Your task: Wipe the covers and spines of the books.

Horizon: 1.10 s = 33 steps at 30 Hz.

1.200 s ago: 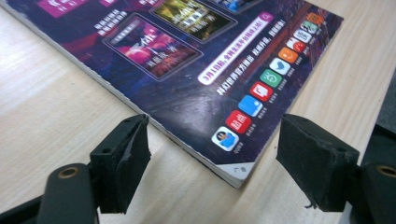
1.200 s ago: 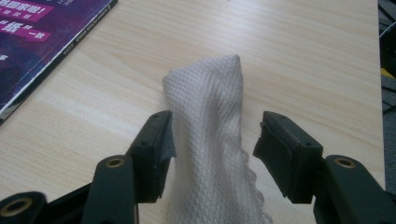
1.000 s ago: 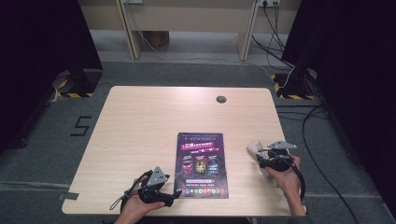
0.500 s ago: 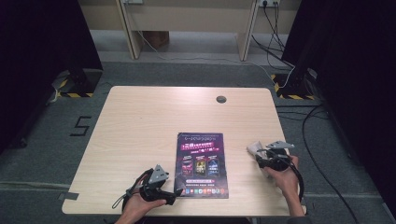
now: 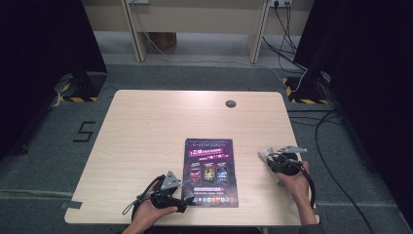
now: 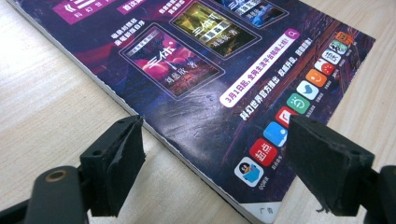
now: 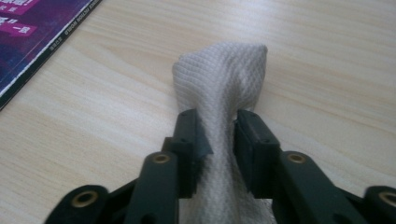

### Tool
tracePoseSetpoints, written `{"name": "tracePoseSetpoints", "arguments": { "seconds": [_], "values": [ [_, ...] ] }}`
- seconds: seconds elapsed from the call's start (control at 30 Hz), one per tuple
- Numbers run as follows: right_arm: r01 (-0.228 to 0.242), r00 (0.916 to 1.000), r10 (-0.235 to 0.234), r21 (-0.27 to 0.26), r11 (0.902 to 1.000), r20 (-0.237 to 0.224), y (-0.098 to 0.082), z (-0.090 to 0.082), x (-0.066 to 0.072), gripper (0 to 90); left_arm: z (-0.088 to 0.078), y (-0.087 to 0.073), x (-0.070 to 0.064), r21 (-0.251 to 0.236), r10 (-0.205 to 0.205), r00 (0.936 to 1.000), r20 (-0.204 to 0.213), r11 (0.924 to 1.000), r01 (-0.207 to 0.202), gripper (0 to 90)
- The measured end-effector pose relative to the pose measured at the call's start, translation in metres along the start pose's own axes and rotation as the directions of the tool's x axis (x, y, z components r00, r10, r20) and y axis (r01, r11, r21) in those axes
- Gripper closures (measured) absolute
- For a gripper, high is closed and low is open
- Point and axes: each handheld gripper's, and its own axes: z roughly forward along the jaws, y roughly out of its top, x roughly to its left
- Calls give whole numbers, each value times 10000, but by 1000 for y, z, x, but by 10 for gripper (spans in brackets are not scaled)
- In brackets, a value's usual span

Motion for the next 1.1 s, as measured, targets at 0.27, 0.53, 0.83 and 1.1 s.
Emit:
{"name": "tracePoseSetpoints", "arguments": {
  "seconds": [0.27, 0.53, 0.83, 1.1],
  "values": [
    [172, 9993, -201, -874, 9960, -324, 17, -12, 12, 740, 3, 1, 1, 10, -110, 9999, 53, 9999, 110, 195],
    [1058, 9892, -1166, -1175, 9874, -889, 39, -8, 44, 759, 8, 2, 0, 137, 31, 9998, 184, 9999, -34, 198],
    [1637, 9693, -1918, -1784, 9703, -1538, 73, -3, 89, 762, 13, 3, -3, 308, 174, 9998, 113, 9994, -177, 169],
    [2219, 9516, -2437, -1300, 9664, -1872, 83, 33, 123, 757, 14, 3, -5, 327, 333, 9994, -11, 9989, -332, 174]
  ]
}}
